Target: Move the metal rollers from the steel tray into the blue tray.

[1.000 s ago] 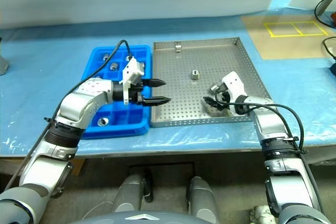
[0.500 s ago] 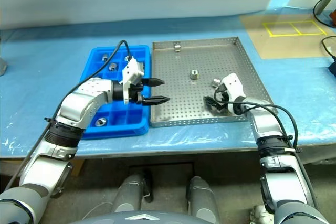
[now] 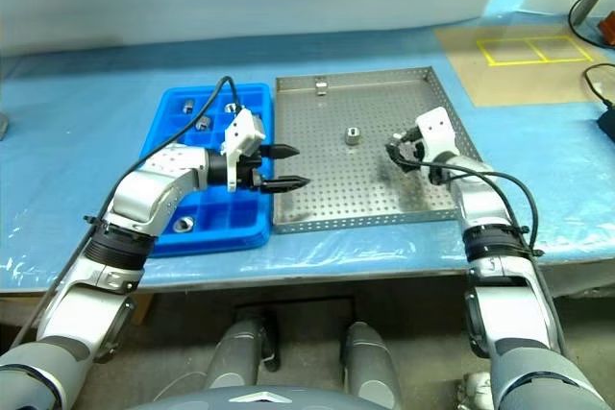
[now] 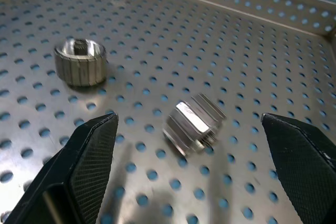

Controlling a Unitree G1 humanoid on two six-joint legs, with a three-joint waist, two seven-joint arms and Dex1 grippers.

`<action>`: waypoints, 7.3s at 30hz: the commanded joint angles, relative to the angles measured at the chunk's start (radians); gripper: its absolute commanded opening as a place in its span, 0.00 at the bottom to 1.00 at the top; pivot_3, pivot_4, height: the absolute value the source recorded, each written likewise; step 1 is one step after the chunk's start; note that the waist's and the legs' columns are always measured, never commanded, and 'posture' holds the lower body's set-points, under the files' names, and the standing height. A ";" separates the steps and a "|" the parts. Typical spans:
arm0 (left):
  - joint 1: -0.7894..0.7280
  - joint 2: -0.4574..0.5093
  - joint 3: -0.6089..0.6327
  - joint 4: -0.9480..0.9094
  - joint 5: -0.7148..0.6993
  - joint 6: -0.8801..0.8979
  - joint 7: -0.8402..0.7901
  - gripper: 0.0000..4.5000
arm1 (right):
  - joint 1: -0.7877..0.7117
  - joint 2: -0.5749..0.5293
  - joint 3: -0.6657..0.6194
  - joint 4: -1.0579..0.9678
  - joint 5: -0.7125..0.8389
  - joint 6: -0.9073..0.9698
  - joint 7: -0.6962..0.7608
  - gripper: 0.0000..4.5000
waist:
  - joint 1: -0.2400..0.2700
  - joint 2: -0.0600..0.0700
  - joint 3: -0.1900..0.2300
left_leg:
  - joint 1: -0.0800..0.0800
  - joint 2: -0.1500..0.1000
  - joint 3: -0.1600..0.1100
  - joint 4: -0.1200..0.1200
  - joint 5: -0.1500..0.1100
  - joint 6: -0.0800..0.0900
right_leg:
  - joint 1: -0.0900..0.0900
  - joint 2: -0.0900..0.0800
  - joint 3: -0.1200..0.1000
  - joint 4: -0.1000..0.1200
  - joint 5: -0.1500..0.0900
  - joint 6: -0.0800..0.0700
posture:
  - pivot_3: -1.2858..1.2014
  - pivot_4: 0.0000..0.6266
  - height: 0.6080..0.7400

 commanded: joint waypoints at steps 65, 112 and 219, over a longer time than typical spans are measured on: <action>0.001 0.023 0.016 -0.029 0.018 0.009 0.056 0.85 | -0.218 0.302 -0.074 0.323 -0.003 -0.165 -0.254 1.00 | 0.001 0.001 0.001 | -0.003 -0.001 0.002 -0.003 0.000 -0.003 | -0.004 -0.001 0.000 -0.001 0.000 0.000 | 0.48 0.24 1.00; 0.227 0.378 0.346 -0.234 -0.097 0.058 -0.013 0.86 | -0.143 0.259 0.172 -0.536 0.193 0.311 0.250 0.35 | 0.010 0.000 0.002 | -0.001 0.001 0.002 -0.019 0.005 -0.011 | -0.010 0.002 0.001 -0.003 -0.001 -0.003 | 0.55 0.24 1.00; 0.234 0.306 0.282 -0.234 -0.156 0.101 0.127 0.86 | 0.005 0.256 0.148 -0.105 0.024 0.086 0.155 0.36 | 0.037 -0.006 0.000 | 0.003 0.004 -0.004 -0.017 0.012 -0.021 | -0.006 0.008 0.000 0.001 0.000 -0.006 | 0.52 0.24 1.00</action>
